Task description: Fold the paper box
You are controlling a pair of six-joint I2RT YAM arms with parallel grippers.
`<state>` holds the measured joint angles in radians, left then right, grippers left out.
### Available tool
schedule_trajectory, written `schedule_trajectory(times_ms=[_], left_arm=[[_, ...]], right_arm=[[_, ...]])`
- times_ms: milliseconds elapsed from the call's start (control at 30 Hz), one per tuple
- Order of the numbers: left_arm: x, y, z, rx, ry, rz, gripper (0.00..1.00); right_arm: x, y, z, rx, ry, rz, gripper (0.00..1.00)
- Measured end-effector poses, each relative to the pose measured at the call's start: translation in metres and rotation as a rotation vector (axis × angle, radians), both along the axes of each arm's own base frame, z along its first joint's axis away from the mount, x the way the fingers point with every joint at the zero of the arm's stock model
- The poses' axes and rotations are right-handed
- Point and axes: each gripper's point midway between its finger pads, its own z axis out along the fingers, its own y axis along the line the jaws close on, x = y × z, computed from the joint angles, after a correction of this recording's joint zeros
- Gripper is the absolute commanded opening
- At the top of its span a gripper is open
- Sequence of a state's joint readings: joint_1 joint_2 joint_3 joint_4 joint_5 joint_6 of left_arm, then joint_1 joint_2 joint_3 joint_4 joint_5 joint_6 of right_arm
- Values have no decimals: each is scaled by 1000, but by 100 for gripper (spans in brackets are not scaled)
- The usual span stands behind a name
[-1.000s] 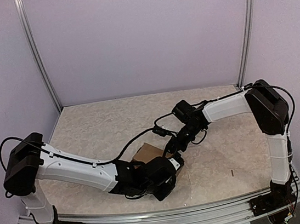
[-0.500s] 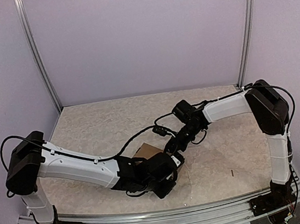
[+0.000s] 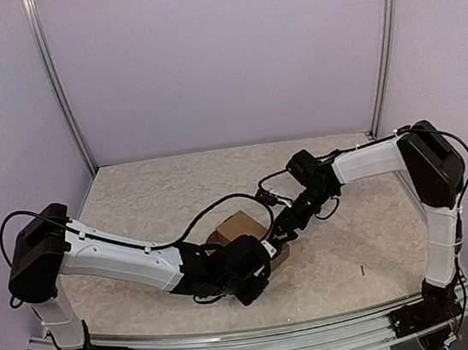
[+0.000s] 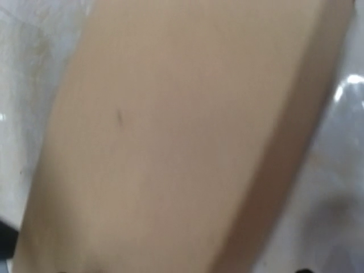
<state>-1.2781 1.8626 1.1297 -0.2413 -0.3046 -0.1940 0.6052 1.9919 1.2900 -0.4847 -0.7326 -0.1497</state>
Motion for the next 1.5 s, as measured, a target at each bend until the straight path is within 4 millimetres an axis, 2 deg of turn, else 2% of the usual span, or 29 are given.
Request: schedule_trajectory(times_ms=[167, 267, 500, 833, 967, 1100, 1233, 1367, 1500], left_arm=[[2, 15, -5, 39, -31, -27, 0], [6, 23, -5, 54, -44, -37, 0], [18, 34, -5, 74, -66, -34, 0], [17, 57, -9, 68, -66, -29, 18], [16, 65, -8, 27, -47, -29, 25], [11, 65, -1, -28, -38, -45, 27], [10, 56, 6, -77, -40, -60, 25], [11, 50, 10, -112, -46, -67, 20], [13, 48, 11, -120, -55, -63, 15]], right_arm=[[-6, -4, 5, 6, -1, 13, 87], [-10, -4, 6, 13, 5, 29, 84], [-32, -14, -8, 9, 71, 64, 75], [-53, -2, 2, 85, 105, 148, 74], [-58, -3, 1, 72, 104, 167, 73], [-54, -7, 5, 57, 92, 178, 71], [-42, -14, 3, 30, 61, 155, 68], [-32, -19, -1, -3, 31, 133, 61], [-20, -14, 1, 10, -5, 131, 58]])
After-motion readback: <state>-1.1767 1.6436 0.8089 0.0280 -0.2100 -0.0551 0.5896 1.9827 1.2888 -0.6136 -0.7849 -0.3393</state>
